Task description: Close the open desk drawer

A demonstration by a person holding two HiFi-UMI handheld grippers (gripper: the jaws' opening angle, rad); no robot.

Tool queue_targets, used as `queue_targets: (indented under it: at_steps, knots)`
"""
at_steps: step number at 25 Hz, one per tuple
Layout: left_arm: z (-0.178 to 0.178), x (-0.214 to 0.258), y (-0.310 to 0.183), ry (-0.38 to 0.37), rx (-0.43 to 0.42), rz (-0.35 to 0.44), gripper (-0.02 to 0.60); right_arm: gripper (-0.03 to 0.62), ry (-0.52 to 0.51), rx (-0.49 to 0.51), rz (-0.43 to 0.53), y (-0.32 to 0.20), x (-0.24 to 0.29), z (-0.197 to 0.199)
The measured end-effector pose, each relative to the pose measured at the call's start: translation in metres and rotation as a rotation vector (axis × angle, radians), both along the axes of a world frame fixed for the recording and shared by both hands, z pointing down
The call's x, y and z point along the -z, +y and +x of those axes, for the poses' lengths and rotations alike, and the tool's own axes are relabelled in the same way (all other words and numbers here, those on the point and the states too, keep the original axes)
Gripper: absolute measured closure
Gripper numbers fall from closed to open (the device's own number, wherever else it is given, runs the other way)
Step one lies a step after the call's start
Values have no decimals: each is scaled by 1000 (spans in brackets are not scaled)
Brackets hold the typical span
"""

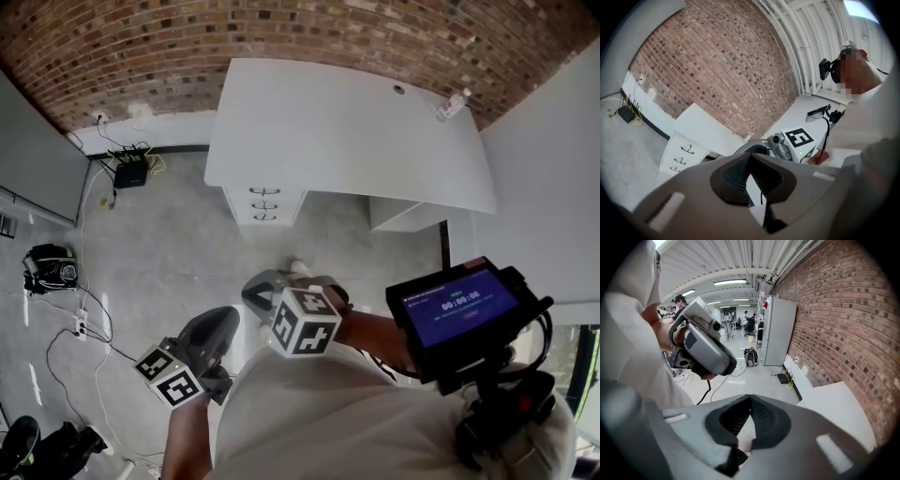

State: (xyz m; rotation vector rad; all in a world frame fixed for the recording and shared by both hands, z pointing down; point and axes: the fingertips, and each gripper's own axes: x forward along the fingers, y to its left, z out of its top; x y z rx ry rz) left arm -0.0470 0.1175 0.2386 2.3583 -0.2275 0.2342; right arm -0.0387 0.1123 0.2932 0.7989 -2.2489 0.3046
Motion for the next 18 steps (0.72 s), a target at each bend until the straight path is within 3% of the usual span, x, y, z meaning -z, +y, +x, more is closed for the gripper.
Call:
queue_targets:
  at_steps: [18]
  knots:
    - [-8, 9, 15, 4, 6, 22, 575, 591, 21, 11, 33, 17, 9, -6]
